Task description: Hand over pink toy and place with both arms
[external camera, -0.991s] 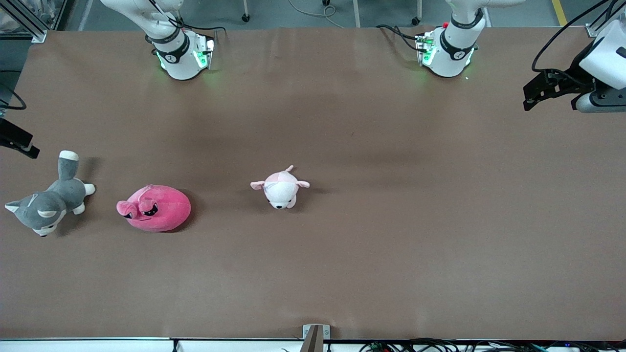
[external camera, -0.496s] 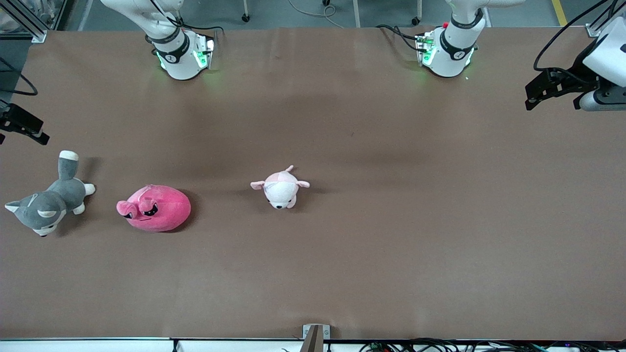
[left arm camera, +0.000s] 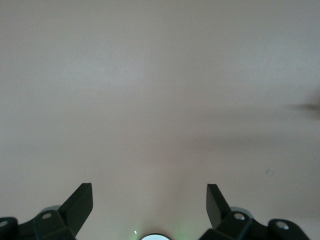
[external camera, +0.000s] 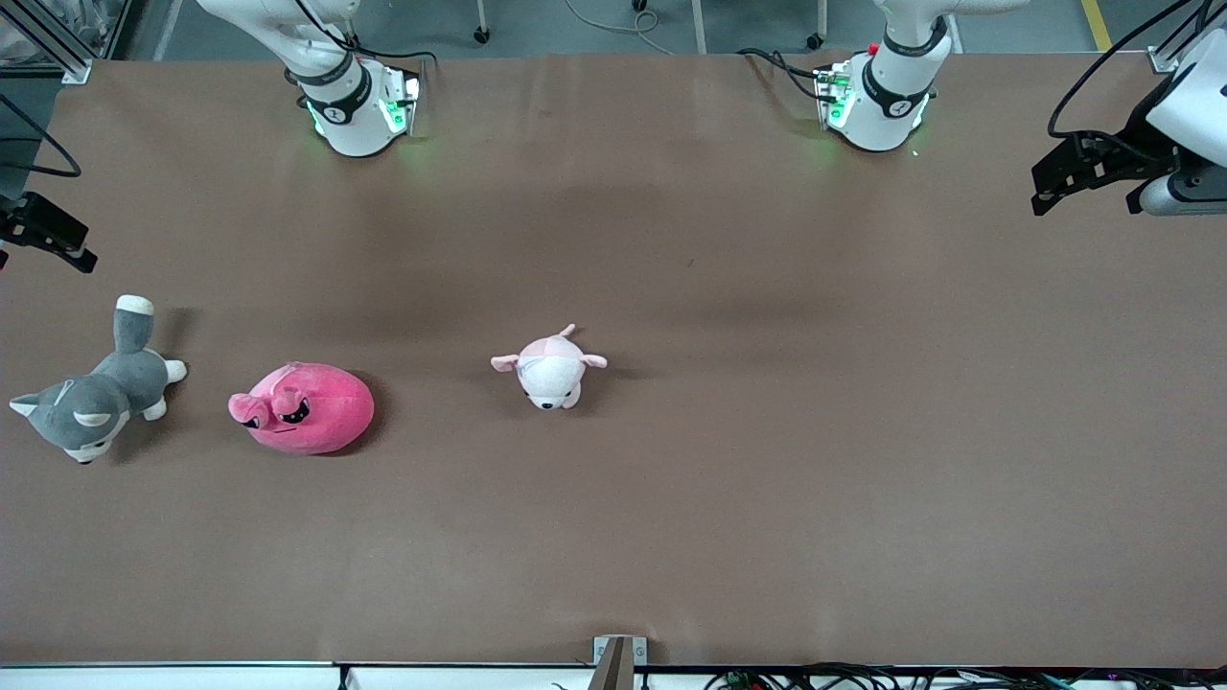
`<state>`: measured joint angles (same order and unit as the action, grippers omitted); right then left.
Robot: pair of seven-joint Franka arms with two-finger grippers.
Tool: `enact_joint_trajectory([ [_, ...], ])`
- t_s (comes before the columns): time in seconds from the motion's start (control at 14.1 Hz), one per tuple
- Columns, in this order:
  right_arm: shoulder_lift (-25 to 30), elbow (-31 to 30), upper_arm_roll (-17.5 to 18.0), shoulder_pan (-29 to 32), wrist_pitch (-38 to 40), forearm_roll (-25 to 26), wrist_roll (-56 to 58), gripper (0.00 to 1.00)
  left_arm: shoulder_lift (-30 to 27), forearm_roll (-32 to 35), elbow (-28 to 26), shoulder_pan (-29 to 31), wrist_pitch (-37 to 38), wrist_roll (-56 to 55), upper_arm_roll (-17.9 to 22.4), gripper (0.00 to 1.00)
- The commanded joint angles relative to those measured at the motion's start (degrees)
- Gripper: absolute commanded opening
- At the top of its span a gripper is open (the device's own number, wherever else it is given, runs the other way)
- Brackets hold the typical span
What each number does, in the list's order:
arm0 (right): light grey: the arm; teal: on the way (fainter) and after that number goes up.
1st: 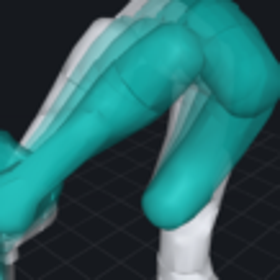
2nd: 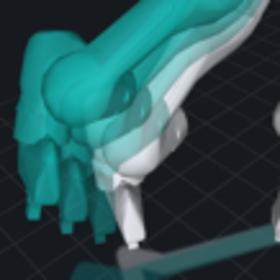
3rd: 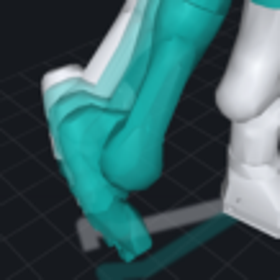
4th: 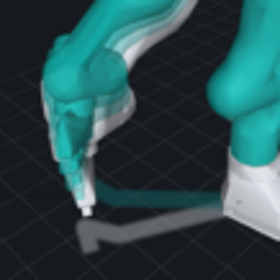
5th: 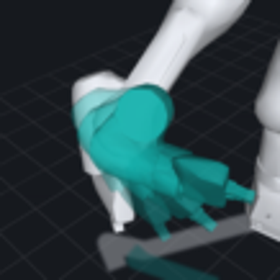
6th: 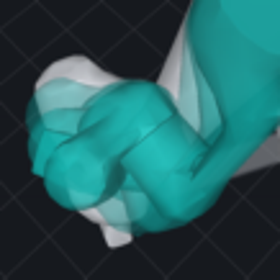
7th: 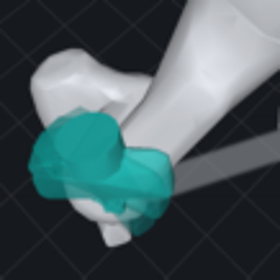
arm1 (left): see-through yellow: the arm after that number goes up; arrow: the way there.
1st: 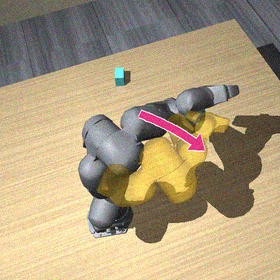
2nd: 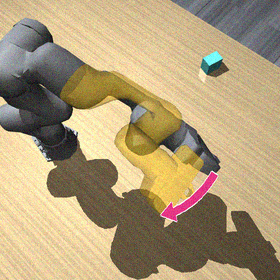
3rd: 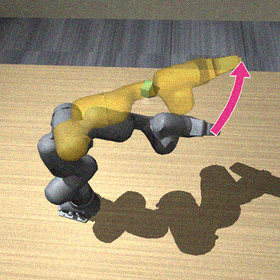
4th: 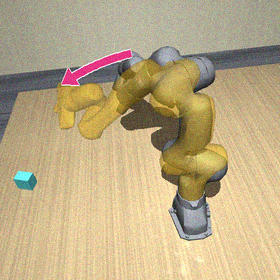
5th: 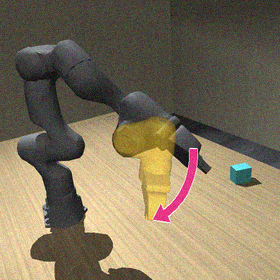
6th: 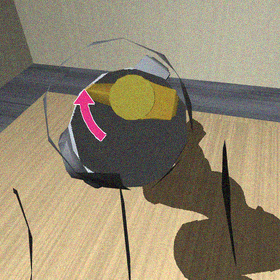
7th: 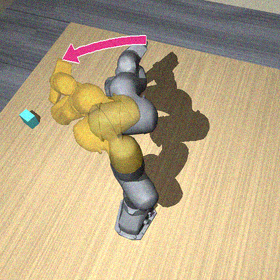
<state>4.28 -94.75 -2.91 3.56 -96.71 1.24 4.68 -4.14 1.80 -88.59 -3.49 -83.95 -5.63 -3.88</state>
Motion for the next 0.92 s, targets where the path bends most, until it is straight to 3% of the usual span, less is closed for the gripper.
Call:
enact_joint_trajectory([
  [0.0,0.91,0.7,0.36,-0.13,0.3,1.04,-0.99,1.0,-0.34,-1.1,0.52,-0.29,0.19,0.45,0.01,1.0],
  [0.85,0.73,0.88,0.36,-1.18,0.47,0.52,-2.04,1.0,-0.43,-1.19,0.43,-0.2,0.46,0.89,0.01,1.0],
])
